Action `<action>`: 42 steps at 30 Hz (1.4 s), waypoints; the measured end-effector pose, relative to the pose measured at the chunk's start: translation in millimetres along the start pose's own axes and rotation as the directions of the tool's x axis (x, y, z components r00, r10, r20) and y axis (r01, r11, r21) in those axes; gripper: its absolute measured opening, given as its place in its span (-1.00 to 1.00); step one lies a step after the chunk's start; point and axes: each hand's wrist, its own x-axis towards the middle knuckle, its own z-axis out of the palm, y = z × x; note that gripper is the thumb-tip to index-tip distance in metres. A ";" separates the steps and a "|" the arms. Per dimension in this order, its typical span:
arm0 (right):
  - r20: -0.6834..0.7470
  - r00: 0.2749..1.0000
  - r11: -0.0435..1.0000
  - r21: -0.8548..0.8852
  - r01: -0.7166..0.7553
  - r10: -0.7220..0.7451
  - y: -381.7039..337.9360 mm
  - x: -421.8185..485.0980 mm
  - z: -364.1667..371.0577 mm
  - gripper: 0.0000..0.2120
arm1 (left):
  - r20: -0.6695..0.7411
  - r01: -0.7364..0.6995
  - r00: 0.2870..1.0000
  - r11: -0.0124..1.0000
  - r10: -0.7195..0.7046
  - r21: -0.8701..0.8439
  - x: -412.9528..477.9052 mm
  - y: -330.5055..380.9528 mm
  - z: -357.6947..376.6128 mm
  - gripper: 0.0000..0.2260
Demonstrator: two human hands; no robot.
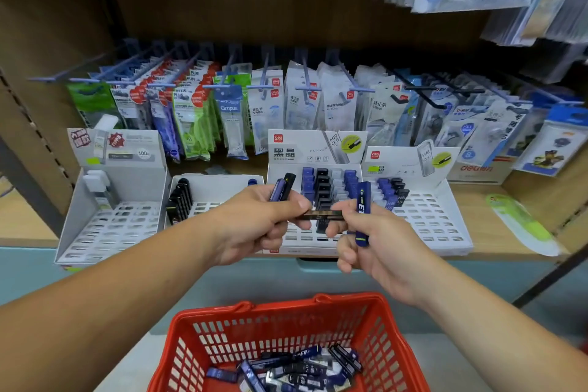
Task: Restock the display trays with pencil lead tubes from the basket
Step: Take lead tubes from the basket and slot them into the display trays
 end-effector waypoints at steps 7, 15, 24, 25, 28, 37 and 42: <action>0.009 1.000 0.988 -0.154 -0.006 0.008 3.8 1.9 -3.1 -0.81 | -0.106 -0.037 0.994 0.999 0.040 0.031 3.5 -6.1 -4.5 -0.96; -0.069 0.991 0.934 -0.330 -0.134 0.118 -1.1 -1.0 -9.4 -0.49 | -0.117 -0.030 0.992 0.984 0.051 0.174 -6.4 0.8 -8.0 -0.94; 0.035 0.977 0.974 -0.085 -0.208 0.211 -6.1 -6.4 12.9 -0.66 | -0.204 -0.090 0.967 0.954 0.152 0.285 -44.4 23.7 -15.7 -0.89; 0.045 0.979 0.977 -0.084 -0.194 0.198 -5.5 -7.3 15.7 -0.65 | -0.220 -0.091 0.963 0.954 0.158 0.284 -51.9 25.7 -19.1 -0.89; 0.049 0.989 0.983 -0.127 -0.133 0.141 0.7 -8.4 26.4 -0.69 | -0.316 -0.075 0.932 0.945 0.180 0.317 -75.1 23.9 -37.6 -0.90; 0.058 0.993 0.908 -0.402 0.120 -0.106 13.4 -9.4 83.9 -0.88 | -0.593 0.010 0.783 0.951 0.185 0.310 -109.1 -6.7 -98.9 -0.89; 0.016 0.992 0.854 -0.507 0.118 -0.128 17.2 3.2 100.3 -0.80 | -0.561 -0.049 0.793 0.943 0.236 0.328 -95.7 -22.7 -105.9 -0.85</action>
